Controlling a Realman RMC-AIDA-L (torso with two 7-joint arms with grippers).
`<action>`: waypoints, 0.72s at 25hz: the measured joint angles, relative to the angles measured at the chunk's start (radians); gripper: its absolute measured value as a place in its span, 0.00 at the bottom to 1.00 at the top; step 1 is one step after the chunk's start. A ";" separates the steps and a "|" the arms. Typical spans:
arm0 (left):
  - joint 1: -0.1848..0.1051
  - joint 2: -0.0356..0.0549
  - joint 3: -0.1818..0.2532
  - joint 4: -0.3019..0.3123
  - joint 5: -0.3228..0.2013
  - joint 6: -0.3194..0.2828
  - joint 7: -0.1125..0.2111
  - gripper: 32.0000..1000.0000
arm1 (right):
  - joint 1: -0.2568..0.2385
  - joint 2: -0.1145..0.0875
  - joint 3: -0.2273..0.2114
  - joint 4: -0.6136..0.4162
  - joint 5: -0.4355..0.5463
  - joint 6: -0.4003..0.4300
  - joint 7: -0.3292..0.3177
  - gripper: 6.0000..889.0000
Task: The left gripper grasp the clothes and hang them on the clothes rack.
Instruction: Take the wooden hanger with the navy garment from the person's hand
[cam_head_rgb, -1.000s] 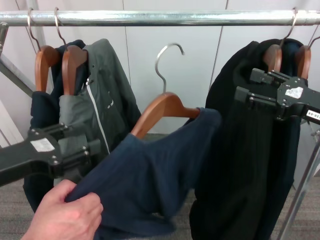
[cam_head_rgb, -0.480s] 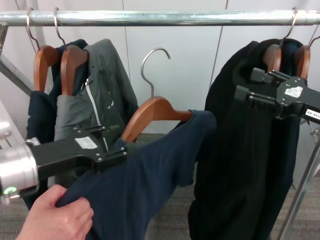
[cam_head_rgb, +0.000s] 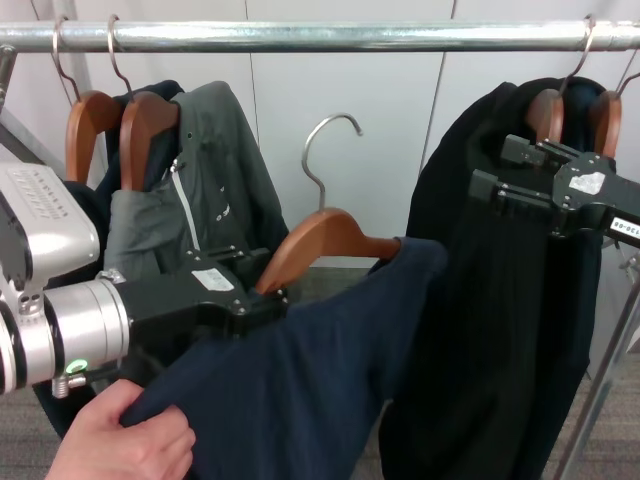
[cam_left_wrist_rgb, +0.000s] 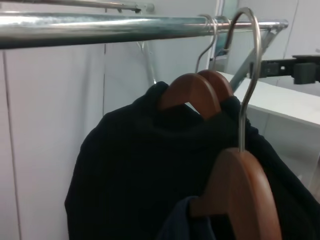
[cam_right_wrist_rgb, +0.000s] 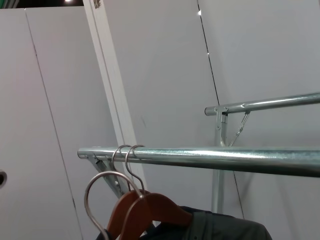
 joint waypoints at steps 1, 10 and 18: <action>-0.002 -0.0005 0.000 0.000 0.000 -0.005 -0.009 0.60 | 0.000 0.000 0.000 0.000 0.000 0.000 0.000 0.92; -0.004 0.0023 0.001 0.000 0.008 -0.020 -0.022 0.53 | 0.000 0.000 0.000 0.000 0.001 0.000 0.000 0.92; -0.003 0.0031 0.001 -0.001 0.009 -0.019 -0.021 0.22 | 0.000 0.001 0.000 0.000 0.001 0.000 0.000 0.92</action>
